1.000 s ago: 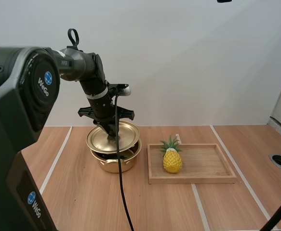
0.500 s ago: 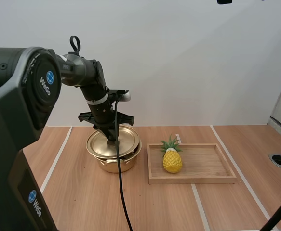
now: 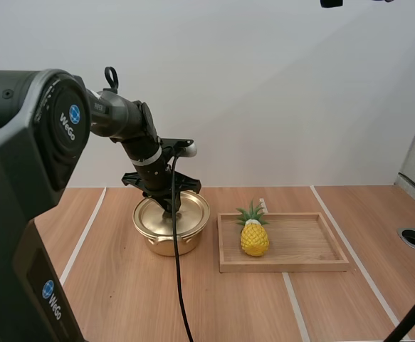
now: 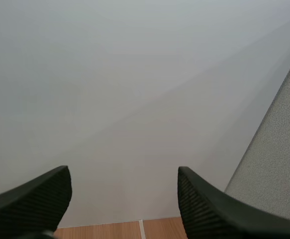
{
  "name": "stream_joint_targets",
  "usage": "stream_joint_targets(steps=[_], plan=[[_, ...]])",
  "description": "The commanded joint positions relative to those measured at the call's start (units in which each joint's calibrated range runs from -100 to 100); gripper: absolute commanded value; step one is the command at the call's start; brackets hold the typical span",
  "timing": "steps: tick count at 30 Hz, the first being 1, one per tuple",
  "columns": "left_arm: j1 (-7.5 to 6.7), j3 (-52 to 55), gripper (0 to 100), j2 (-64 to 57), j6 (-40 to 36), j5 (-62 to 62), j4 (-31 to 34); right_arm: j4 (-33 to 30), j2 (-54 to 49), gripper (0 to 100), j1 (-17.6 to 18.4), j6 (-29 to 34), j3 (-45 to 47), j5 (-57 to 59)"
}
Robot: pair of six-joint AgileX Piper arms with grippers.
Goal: Open the pot, put the grape inside, and close it
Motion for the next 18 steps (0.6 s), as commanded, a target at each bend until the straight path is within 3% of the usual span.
stream_joint_targets(steps=[1, 18], plan=[[-0.15, 1.22, 0, 1.26, 0.65, -0.04, 0.05, -0.83, -0.84, 100, -0.19, -0.16, -0.71, 0.17], [-0.15, 1.22, 1, 1.26, -2.50, 7.33, 2.05, -0.83, -0.84, 100, -0.19, -0.16, -0.71, 0.37]])
